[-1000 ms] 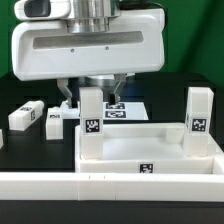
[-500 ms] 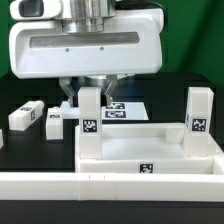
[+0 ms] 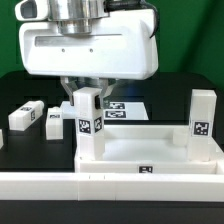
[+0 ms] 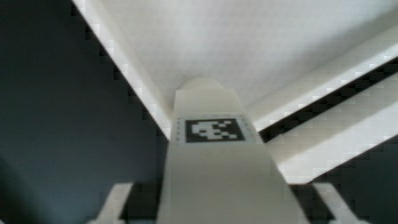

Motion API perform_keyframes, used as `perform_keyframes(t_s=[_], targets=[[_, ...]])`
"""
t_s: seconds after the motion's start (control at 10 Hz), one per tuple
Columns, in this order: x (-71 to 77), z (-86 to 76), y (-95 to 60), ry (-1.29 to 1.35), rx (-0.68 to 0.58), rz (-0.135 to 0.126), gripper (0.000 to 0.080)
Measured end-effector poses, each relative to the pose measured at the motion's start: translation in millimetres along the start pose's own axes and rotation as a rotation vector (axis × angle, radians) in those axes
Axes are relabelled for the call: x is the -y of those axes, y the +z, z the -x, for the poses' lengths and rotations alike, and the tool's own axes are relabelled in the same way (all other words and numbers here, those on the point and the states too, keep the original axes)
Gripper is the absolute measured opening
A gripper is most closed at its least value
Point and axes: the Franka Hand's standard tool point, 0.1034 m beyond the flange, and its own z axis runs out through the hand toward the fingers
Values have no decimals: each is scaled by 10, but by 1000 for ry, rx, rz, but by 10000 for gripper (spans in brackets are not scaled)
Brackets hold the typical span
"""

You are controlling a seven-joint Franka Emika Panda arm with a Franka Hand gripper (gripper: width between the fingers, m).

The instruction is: Assemble desk

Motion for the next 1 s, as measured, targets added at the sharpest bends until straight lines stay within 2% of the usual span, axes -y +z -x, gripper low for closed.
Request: perform_keyframes(t_s=[0.4, 0.7, 0.9, 1.0], targets=[[18, 9, 6, 395, 3, -7, 291], [23, 8, 7, 534, 3, -8, 291], [24, 10, 8, 522, 3, -8, 291], [20, 8, 9, 485, 3, -8, 476]])
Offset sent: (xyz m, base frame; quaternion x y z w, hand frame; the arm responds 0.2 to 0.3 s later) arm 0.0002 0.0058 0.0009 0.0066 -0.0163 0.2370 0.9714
